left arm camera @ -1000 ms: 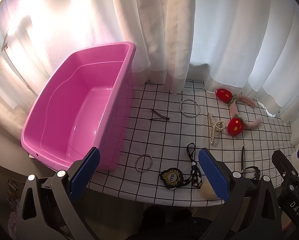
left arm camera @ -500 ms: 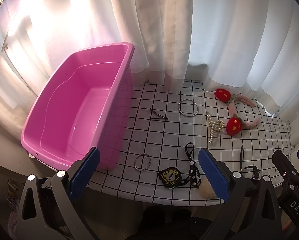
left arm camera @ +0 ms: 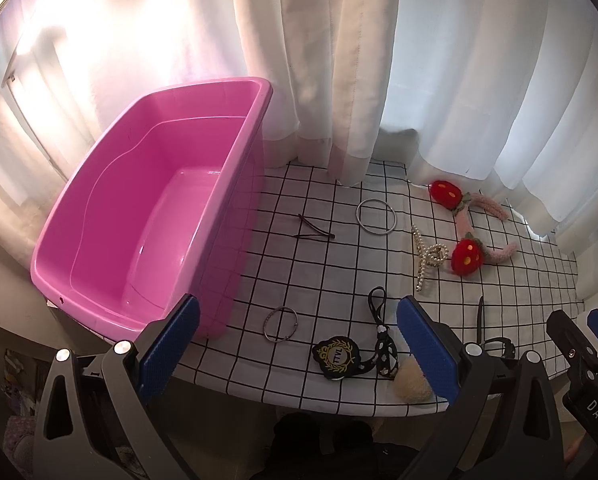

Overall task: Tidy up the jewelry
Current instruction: 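Lower the right tool to the black watch and close on it while the left tool approaches the silver bangle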

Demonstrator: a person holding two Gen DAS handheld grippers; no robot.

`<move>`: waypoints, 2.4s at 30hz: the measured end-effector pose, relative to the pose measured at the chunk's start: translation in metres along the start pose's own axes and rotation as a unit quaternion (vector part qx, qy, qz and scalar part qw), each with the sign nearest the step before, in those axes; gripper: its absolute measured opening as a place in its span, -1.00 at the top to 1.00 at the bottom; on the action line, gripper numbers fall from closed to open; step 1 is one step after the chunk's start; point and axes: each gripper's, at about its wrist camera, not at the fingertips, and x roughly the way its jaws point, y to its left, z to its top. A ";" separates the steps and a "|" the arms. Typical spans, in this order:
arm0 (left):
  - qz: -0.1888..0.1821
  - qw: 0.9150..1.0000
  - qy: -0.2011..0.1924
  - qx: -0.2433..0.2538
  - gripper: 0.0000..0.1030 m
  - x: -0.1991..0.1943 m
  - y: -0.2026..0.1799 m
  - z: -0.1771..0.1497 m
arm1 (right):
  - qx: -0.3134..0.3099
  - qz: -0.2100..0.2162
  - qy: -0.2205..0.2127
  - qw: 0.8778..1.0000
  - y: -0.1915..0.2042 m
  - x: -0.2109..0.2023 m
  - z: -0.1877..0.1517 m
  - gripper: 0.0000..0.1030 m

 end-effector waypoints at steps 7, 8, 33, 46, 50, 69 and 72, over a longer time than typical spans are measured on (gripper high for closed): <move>-0.002 1.000 0.019 -0.011 -0.88 0.030 0.012 -0.022 | 0.009 -0.006 0.016 1.000 -0.032 0.020 -0.016 -0.83; -0.007 1.000 0.025 -0.009 -0.88 0.035 0.010 -0.026 | 0.015 -0.005 0.020 1.000 -0.039 0.024 -0.018 -0.83; -0.008 0.993 0.105 -0.047 -0.88 0.148 0.020 -0.083 | -0.013 -0.008 0.160 0.987 -0.094 0.154 -0.075 -0.83; 0.009 0.989 0.126 -0.073 -0.88 0.204 0.030 -0.077 | -0.001 -0.018 0.170 0.985 -0.100 0.172 -0.082 -0.83; 0.020 0.991 0.118 -0.067 -0.88 0.209 0.031 -0.074 | 0.006 -0.019 0.169 0.985 -0.102 0.173 -0.083 -0.83; 0.036 0.995 0.065 -0.068 -0.90 0.204 0.033 -0.074 | -0.022 -0.047 0.176 0.983 -0.094 0.197 -0.088 -0.83; 0.036 0.994 0.069 -0.071 -0.90 0.204 0.033 -0.074 | -0.027 -0.046 0.166 0.985 -0.093 0.198 -0.089 -0.84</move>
